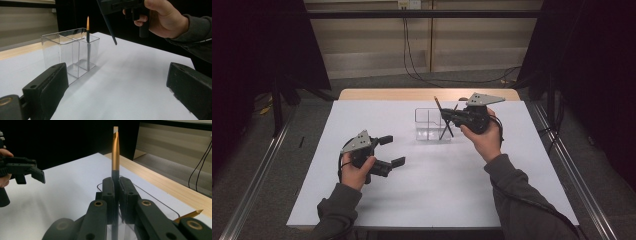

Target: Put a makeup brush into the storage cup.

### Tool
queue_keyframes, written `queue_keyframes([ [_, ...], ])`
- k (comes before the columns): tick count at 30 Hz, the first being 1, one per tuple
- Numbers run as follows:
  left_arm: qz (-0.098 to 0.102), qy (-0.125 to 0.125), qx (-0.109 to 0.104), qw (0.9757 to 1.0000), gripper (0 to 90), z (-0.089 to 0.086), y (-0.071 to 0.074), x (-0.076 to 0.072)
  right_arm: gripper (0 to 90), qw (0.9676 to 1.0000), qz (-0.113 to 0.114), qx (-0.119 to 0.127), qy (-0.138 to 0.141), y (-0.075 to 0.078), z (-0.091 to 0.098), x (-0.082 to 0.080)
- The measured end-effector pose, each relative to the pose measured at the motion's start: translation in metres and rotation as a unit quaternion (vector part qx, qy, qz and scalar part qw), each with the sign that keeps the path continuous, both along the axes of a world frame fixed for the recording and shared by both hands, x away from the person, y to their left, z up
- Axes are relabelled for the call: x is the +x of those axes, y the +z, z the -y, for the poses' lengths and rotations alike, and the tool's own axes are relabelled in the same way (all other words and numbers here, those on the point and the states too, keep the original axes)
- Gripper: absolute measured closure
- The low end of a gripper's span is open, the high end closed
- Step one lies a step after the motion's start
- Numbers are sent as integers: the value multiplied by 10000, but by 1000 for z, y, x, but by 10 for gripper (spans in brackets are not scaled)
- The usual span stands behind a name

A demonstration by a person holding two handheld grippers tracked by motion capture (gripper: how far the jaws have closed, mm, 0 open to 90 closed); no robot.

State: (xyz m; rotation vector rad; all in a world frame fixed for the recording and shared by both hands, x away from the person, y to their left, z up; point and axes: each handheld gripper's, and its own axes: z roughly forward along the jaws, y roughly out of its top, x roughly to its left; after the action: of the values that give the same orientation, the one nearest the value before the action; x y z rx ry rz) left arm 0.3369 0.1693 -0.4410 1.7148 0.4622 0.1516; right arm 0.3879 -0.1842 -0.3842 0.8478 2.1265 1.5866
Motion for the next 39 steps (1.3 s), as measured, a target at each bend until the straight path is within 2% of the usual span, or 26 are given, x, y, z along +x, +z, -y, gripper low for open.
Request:
queue_keyframes([
  [14,-8,-5,33,10000,37,-1,-1,1,837,9999,87,130,-72,-1,1,2],
  [16,-27,7,-21,10000,37,0,-1,0,837,9998,99,155,-64,0,0,3],
  [32,-30,40,-25,10000,37,-1,-1,0,837,9997,136,141,-148,3,2,8],
  [39,-9,22,-23,10000,37,-1,0,0,837,9994,173,227,-191,6,4,10],
])
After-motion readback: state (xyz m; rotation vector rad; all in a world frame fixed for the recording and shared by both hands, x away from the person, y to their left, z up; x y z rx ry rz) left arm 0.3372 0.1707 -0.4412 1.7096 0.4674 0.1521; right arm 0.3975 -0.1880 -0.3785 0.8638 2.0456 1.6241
